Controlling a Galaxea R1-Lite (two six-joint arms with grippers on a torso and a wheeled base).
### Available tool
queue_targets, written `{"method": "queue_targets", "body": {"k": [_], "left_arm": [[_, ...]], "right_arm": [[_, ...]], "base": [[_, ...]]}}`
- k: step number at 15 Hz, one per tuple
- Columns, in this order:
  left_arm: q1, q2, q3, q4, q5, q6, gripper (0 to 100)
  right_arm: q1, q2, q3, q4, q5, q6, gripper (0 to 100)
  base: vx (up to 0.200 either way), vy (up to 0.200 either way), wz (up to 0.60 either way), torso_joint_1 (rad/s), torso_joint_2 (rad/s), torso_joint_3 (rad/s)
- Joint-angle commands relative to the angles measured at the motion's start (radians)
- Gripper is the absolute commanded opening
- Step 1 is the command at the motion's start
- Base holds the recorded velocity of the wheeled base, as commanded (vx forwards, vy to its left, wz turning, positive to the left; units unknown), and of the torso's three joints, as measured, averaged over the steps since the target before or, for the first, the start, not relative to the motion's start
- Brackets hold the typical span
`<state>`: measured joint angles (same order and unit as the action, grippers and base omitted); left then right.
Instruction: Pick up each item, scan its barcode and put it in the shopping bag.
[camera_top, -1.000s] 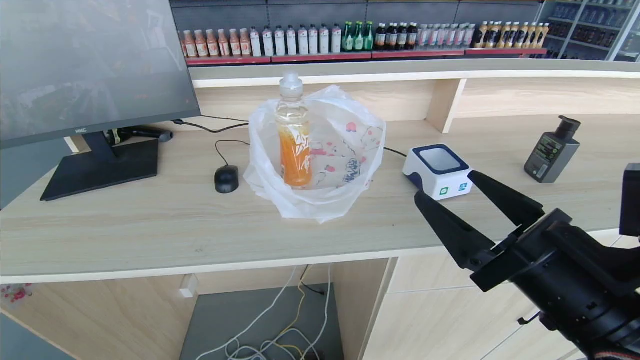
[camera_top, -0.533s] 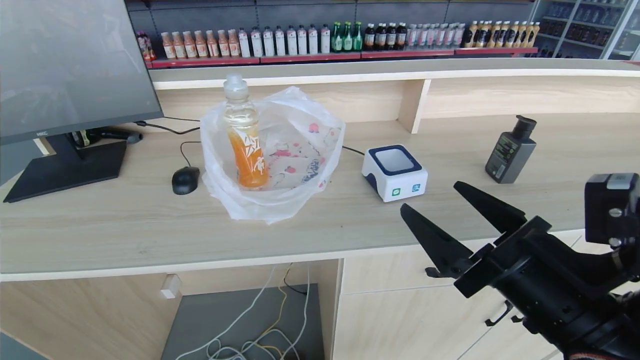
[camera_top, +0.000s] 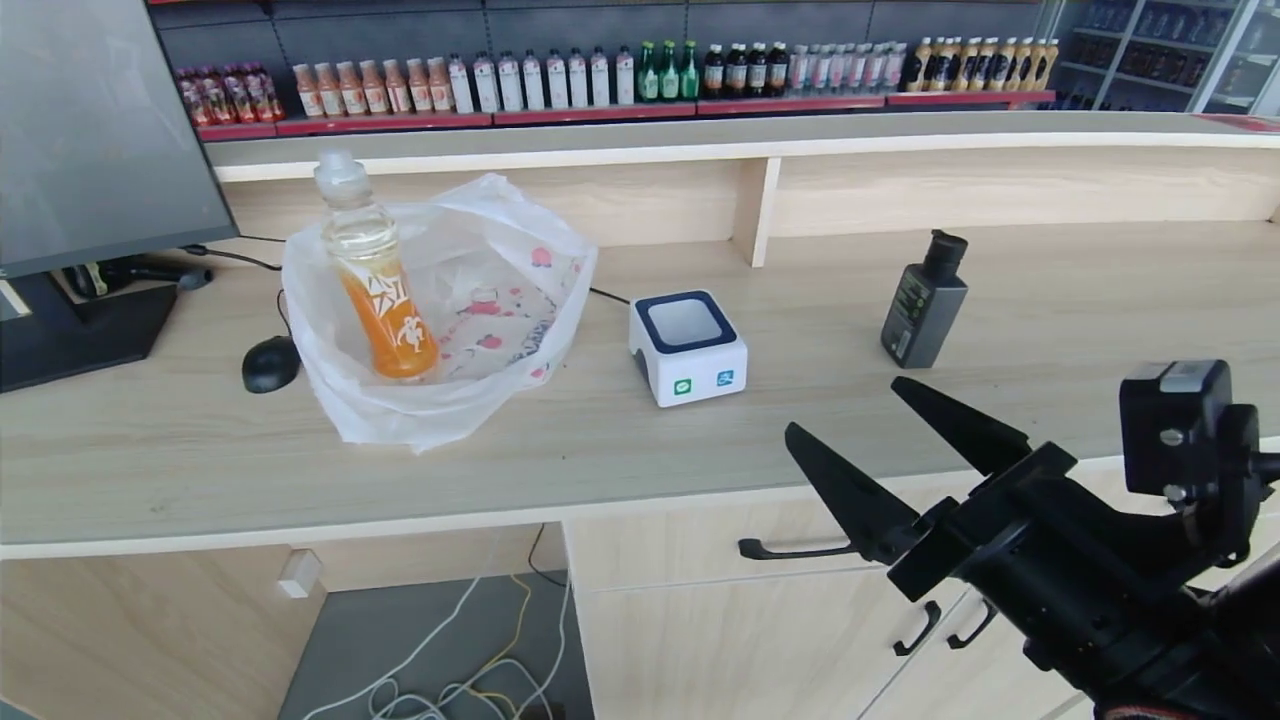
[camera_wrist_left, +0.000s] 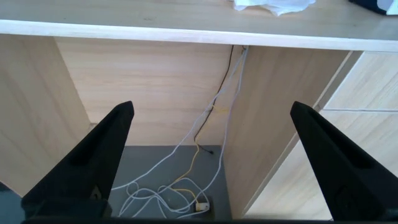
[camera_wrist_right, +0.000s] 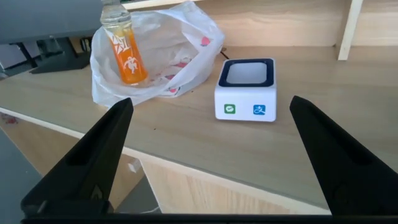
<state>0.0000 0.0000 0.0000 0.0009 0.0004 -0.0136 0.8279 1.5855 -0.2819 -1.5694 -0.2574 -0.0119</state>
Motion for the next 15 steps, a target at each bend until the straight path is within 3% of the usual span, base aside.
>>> {"method": "queue_targets", "body": {"k": [1,5,8,11,15], "left_arm": [[0.000,0.000,0.000,-0.001,0.001,-0.002,100],[0.000,0.000,0.000,-0.001,0.000,0.001,100],[-0.002,0.000,0.000,-0.001,0.000,0.003,100],[0.000,0.000,0.000,-0.001,0.000,0.011,100],[-0.002,0.000,0.000,-0.001,0.000,0.011,100]], "right_arm": [[0.000,0.007,0.006,-0.001,0.000,-0.002,100],[-0.010,0.002,0.012,-0.001,0.000,-0.002,100],[-0.044,0.004,0.020,-0.001,0.000,-0.011,100],[-0.216,0.033,-0.006,-0.001,0.006,-0.049,100],[-0.256,0.087,-0.092,-0.001,0.018,-0.060,100]], "base": [[0.000,-0.200,0.00,0.002,0.00,-0.002],[0.000,-0.200,0.00,0.001,0.00,0.004],[0.000,0.000,0.00,0.000,0.00,0.000],[0.000,0.000,0.00,0.000,0.00,0.000],[0.000,0.000,0.00,0.000,0.00,0.000]]}}
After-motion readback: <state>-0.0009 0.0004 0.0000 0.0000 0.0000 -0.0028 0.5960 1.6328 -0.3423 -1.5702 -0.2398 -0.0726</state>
